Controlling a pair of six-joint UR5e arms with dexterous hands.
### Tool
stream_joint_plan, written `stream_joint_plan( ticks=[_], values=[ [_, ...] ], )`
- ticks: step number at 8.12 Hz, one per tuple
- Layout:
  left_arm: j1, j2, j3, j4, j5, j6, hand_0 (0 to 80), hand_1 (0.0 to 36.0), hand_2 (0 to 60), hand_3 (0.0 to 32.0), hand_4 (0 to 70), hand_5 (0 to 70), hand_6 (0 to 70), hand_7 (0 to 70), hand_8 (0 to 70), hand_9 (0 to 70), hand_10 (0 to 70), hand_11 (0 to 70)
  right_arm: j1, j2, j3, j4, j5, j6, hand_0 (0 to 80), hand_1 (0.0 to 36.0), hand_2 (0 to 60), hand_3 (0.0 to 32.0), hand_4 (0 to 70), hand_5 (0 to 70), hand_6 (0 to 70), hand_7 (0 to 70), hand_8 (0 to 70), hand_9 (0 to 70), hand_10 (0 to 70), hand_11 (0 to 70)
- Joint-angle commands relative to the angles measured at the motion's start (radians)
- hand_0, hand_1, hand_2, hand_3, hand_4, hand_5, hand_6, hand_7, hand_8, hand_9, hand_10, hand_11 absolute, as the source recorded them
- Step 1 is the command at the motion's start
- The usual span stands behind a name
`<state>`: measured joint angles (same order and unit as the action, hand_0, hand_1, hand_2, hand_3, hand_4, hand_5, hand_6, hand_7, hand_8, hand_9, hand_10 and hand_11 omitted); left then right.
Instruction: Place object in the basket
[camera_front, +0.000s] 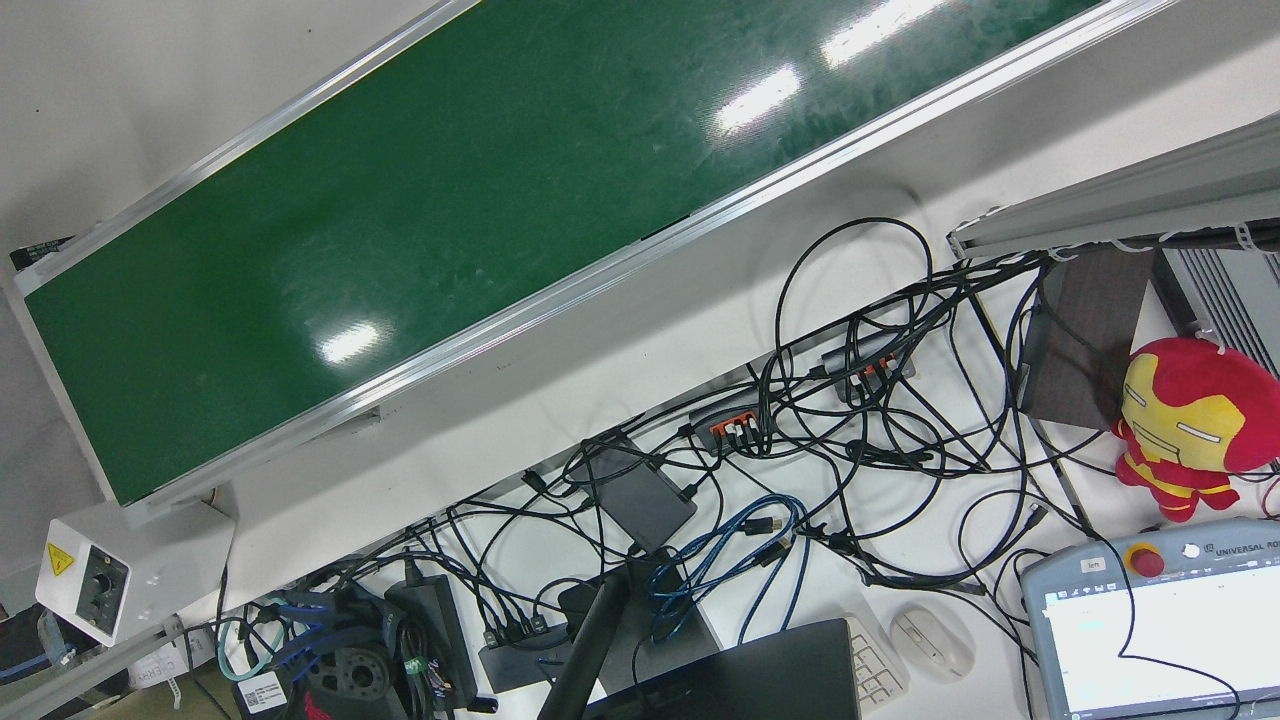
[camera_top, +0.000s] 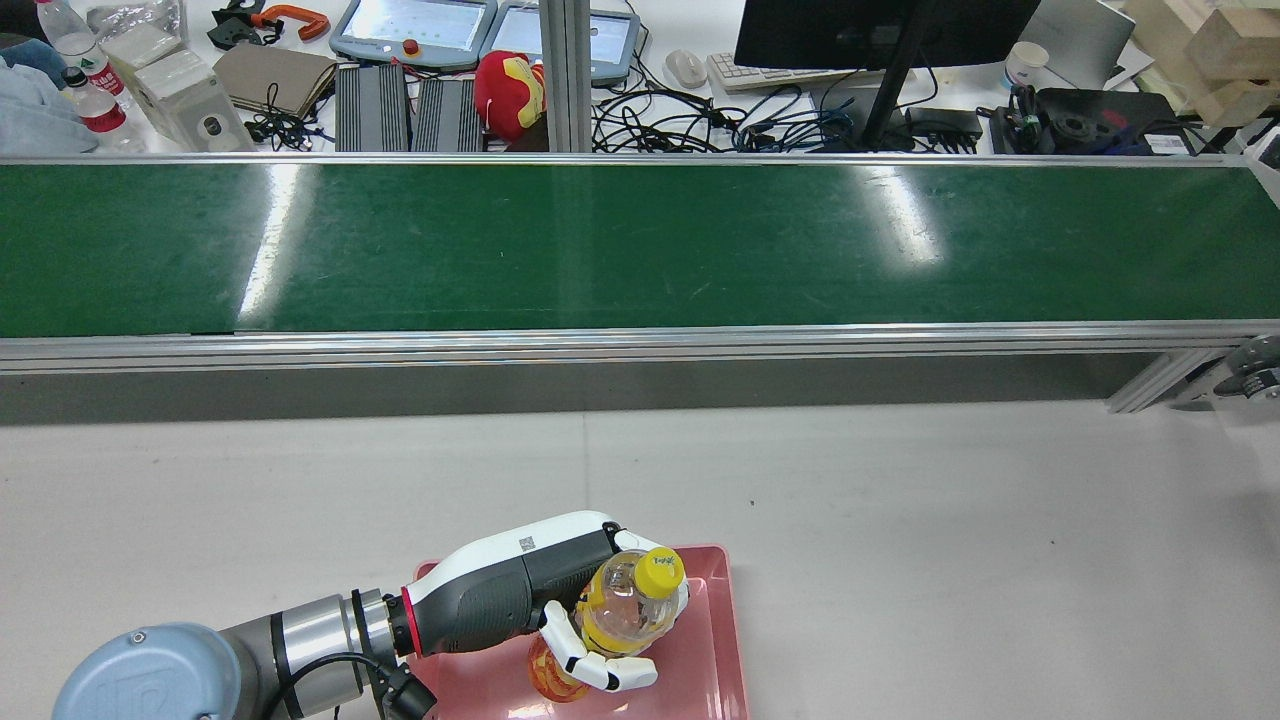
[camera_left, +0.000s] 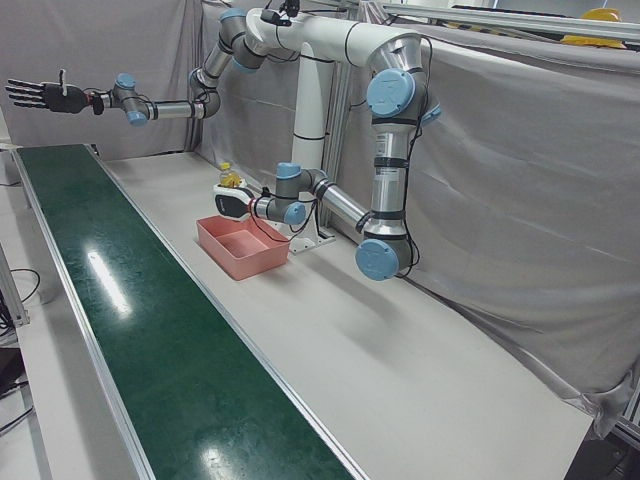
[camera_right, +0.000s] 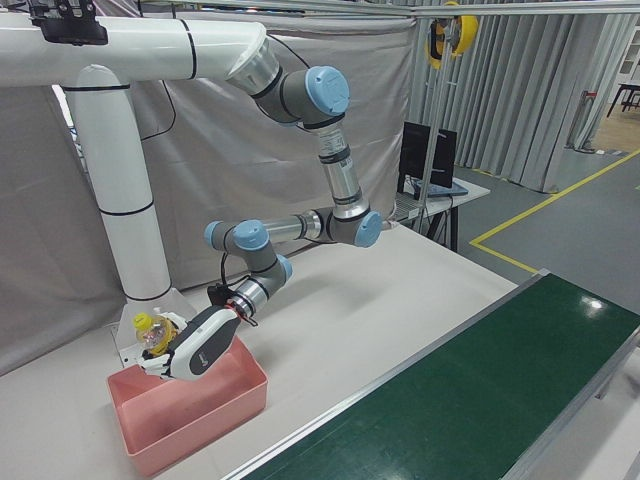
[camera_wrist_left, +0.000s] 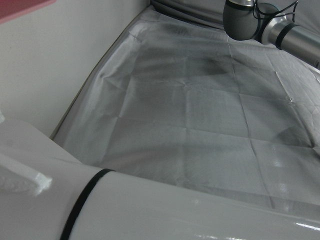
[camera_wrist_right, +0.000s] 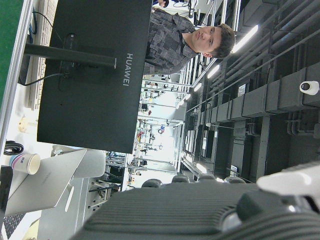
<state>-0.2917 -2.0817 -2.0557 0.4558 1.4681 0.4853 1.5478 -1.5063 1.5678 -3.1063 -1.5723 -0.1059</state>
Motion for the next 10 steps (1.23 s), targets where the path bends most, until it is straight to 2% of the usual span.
stream_joint_plan(
  ticks=[1, 2, 3, 4, 5, 6, 7, 9, 10],
  values=[
    [-0.023, 0.040, -0.009, 0.001, 0.001, 0.006, 50.2, 3.1, 0.0, 0.0, 13.8, 38.0, 8.7, 14.8, 16.8, 22.8, 18.4, 27.5, 0.000, 0.000, 0.000, 0.000, 0.000, 0.000, 0.0, 0.0, 0.0, 0.0, 0.0, 0.0, 0.0, 0.0, 0.0, 0.0, 0.0, 0.0],
    [-0.024, 0.076, -0.015, -0.006, 0.001, 0.006, 48.8, 1.7, 0.0, 0.0, 6.0, 35.9, 5.2, 12.7, 12.2, 17.2, 16.1, 24.3, 0.000, 0.000, 0.000, 0.000, 0.000, 0.000, 0.0, 0.0, 0.0, 0.0, 0.0, 0.0, 0.0, 0.0, 0.0, 0.0, 0.0, 0.0],
    [-0.021, 0.106, -0.015, -0.028, 0.000, 0.010, 46.9, 0.0, 0.0, 0.0, 0.3, 30.0, 1.1, 8.4, 9.5, 12.9, 14.3, 21.4, 0.000, 0.000, 0.000, 0.000, 0.000, 0.000, 0.0, 0.0, 0.0, 0.0, 0.0, 0.0, 0.0, 0.0, 0.0, 0.0, 0.0, 0.0],
    [-0.015, 0.104, -0.015, -0.026, -0.003, 0.019, 45.9, 0.0, 0.0, 1.0, 0.0, 23.5, 0.0, 3.5, 8.2, 11.0, 11.9, 17.8, 0.000, 0.000, 0.000, 0.000, 0.000, 0.000, 0.0, 0.0, 0.0, 0.0, 0.0, 0.0, 0.0, 0.0, 0.0, 0.0, 0.0, 0.0],
    [-0.018, 0.101, -0.015, -0.028, -0.006, 0.019, 42.1, 0.0, 0.0, 0.6, 0.0, 13.5, 0.0, 0.0, 6.5, 8.7, 7.4, 11.0, 0.000, 0.000, 0.000, 0.000, 0.002, 0.000, 0.0, 0.0, 0.0, 0.0, 0.0, 0.0, 0.0, 0.0, 0.0, 0.0, 0.0, 0.0],
    [-0.021, 0.100, -0.018, -0.031, -0.006, 0.019, 23.1, 0.0, 0.0, 1.2, 0.0, 7.5, 0.0, 0.0, 3.3, 4.5, 3.1, 4.3, 0.000, 0.000, 0.000, 0.000, 0.000, 0.000, 0.0, 0.0, 0.0, 0.0, 0.0, 0.0, 0.0, 0.0, 0.0, 0.0, 0.0, 0.0],
    [-0.027, 0.100, -0.023, -0.031, -0.006, 0.019, 0.0, 0.0, 0.0, 3.6, 0.0, 1.9, 0.0, 0.0, 1.2, 1.6, 0.2, 0.0, 0.000, 0.000, 0.000, 0.000, 0.000, 0.000, 0.0, 0.0, 0.0, 0.0, 0.0, 0.0, 0.0, 0.0, 0.0, 0.0, 0.0, 0.0],
    [-0.029, 0.098, -0.026, -0.031, -0.006, 0.019, 0.0, 0.0, 0.0, 3.8, 0.0, 1.9, 0.0, 0.0, 0.6, 1.0, 0.0, 0.0, 0.000, 0.000, 0.000, 0.000, 0.000, 0.000, 0.0, 0.0, 0.0, 0.0, 0.0, 0.0, 0.0, 0.0, 0.0, 0.0, 0.0, 0.0],
    [-0.035, 0.098, -0.027, -0.031, -0.006, 0.018, 3.7, 0.0, 0.0, 3.4, 0.0, 3.1, 0.0, 0.0, 0.8, 1.4, 0.0, 0.0, 0.000, 0.000, 0.000, 0.000, 0.000, 0.000, 0.0, 0.0, 0.0, 0.0, 0.0, 0.0, 0.0, 0.0, 0.0, 0.0, 0.0, 0.0]
  ],
)
